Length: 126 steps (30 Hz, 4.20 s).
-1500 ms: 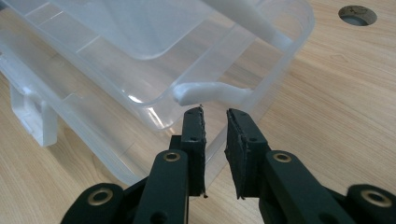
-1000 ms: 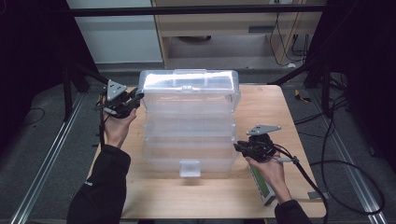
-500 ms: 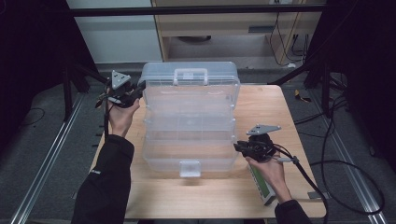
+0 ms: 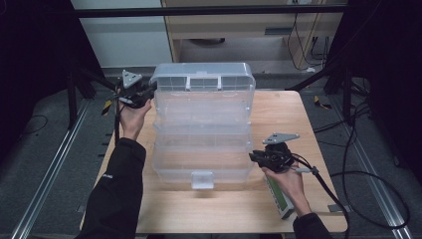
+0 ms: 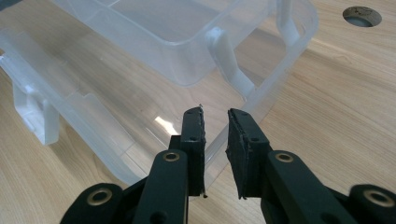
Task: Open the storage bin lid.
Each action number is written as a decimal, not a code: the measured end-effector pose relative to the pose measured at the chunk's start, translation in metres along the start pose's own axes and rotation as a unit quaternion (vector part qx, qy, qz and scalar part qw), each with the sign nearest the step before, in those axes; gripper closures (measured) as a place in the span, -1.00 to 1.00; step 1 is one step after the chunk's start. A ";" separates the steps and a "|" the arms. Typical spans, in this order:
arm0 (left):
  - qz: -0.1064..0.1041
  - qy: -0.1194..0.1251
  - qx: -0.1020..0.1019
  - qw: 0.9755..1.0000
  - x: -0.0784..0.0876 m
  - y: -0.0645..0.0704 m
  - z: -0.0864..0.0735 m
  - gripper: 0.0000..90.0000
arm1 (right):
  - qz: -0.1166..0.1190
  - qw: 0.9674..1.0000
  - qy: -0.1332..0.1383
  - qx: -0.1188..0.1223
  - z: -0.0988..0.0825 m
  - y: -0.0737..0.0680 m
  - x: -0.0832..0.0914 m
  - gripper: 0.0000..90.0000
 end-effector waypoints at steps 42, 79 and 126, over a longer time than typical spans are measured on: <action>0.016 -0.017 0.033 0.999 -0.060 -0.015 -0.001 0.73 | 0.003 1.000 0.002 0.002 0.000 0.000 0.000 0.70; -0.011 -0.029 0.022 0.999 0.015 -0.038 -0.020 0.29 | 0.004 1.000 -0.002 0.003 0.001 0.000 0.000 0.73; -0.080 -0.188 -0.018 0.979 0.086 0.021 -0.159 0.60 | 0.009 1.000 -0.010 -0.010 0.003 0.002 -0.001 0.71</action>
Point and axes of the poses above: each handheld gripper's, and its own axes: x roughly backward along the jaws, z roughly out of its top, y roughly to its right, the point moved 7 cm from there along -x, roughly forward along the jaws, and after that the axes turned 6 degrees about x, right-handed, at the moved point
